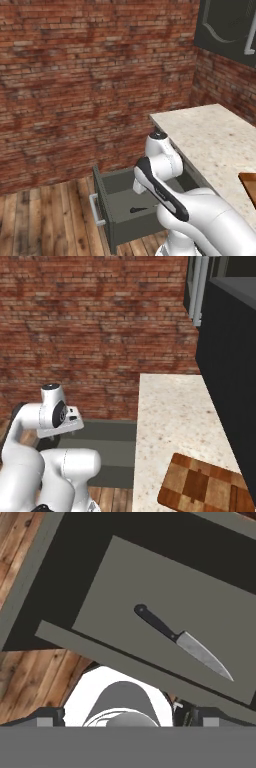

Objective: Pick up the knife from the drawer and place it on the cutting board. Then place the meat from the plate to the cutting board.

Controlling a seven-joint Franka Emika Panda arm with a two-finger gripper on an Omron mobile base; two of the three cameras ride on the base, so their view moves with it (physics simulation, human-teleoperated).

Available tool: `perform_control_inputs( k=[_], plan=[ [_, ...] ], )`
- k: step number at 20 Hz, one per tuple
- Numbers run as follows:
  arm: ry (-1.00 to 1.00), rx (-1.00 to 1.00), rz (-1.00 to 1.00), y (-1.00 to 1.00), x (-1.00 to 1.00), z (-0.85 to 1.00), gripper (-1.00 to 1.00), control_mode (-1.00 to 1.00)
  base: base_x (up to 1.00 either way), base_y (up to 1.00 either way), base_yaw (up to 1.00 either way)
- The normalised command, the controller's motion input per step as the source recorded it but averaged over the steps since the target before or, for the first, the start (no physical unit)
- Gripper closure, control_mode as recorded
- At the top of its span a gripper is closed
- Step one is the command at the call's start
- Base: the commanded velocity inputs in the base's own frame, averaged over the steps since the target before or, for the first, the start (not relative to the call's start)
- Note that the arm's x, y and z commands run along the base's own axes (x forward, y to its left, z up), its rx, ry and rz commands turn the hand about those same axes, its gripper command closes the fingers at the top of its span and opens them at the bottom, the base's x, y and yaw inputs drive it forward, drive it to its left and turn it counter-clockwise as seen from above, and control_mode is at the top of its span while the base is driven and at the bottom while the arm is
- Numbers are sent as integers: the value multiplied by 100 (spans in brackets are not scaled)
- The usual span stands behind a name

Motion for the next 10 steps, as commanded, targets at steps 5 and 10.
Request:
perform_control_inputs(
  k=[5,10],
  plan=[
    [0,0,0,6,-3,-27,-100,-100,0,0,0],
    [0,1,0,2,0,-27,-100,-100,0,0,0]
  ],
)
